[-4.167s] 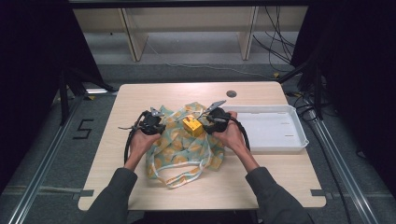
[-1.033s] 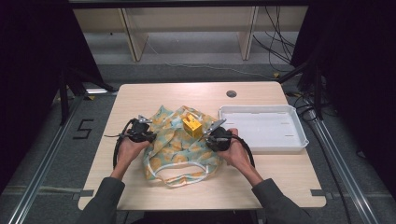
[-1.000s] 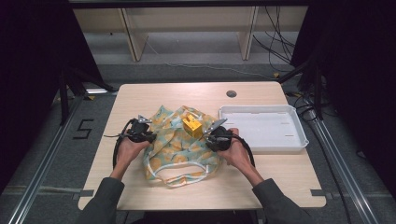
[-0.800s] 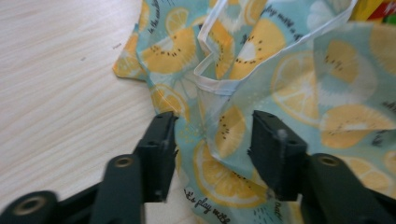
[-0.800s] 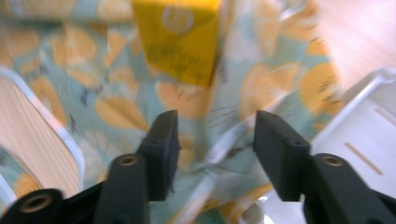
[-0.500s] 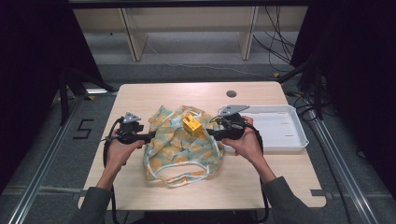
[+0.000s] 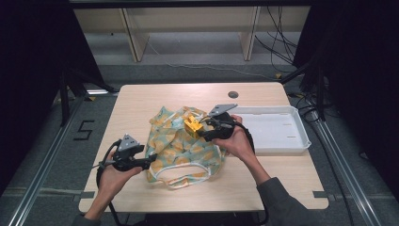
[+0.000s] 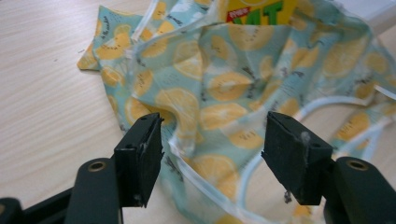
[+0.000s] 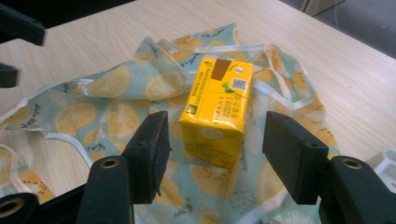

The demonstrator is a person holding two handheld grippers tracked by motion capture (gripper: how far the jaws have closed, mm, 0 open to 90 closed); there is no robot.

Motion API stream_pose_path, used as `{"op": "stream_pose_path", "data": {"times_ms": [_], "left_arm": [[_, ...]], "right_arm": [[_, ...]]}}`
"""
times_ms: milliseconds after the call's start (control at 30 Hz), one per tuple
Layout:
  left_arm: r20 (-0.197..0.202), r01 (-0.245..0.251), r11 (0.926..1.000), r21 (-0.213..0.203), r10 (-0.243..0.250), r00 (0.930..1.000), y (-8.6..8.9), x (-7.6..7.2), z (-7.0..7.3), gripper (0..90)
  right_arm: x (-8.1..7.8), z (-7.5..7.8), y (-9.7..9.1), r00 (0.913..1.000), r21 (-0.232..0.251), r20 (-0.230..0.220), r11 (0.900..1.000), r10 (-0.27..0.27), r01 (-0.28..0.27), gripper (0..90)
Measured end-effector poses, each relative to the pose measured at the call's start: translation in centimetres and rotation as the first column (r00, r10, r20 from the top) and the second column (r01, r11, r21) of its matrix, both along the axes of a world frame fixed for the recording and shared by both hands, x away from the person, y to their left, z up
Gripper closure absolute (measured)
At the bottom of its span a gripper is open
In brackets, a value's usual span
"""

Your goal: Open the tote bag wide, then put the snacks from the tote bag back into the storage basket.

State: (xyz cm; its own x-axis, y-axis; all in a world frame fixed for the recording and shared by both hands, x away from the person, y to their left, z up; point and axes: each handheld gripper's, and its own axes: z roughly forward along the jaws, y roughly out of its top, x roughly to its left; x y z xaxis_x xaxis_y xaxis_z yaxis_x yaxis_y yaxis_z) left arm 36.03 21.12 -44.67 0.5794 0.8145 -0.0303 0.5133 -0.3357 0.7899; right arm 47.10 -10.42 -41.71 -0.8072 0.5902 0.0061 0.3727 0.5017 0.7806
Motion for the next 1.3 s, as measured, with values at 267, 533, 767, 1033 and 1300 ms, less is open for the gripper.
{"op": "stream_pose_path", "data": {"times_ms": [267, 533, 767, 1033, 1300], "left_arm": [[0.003, 0.008, 1.0000, 0.003, -0.008, 1.0000, 0.0, -3.2, -0.6, 34.8], [-0.001, 0.025, 0.9994, 0.025, -0.025, 0.9997, -0.3, -5.2, -1.8, 34.6], [-0.035, 0.053, 0.9974, 0.049, -0.051, 0.9981, -0.6, -6.2, -2.7, 34.6], [-0.030, 0.045, 0.9970, 0.063, -0.043, 0.9986, -0.9, -7.5, -3.3, 33.8], [-0.041, 0.031, 0.9974, 0.064, -0.029, 0.9987, -1.1, -8.4, -4.3, 31.7]], "right_arm": [[1.3, -1.0, 1.3, 1.0000, -0.005, -0.006, 1.0000, -0.006, 0.006, 39.4], [2.1, -2.4, 2.9, 0.9994, -0.028, -0.024, 0.9993, -0.025, 0.025, 37.6], [2.8, -3.1, 3.5, 0.9989, -0.060, -0.041, 0.9980, -0.024, 0.021, 38.7], [3.3, -3.4, 3.8, 0.9985, -0.060, -0.044, 0.9977, -0.034, 0.031, 41.6], [3.3, -3.9, 4.5, 0.9957, -0.074, -0.051, 0.9945, -0.078, 0.074, 42.6]]}}
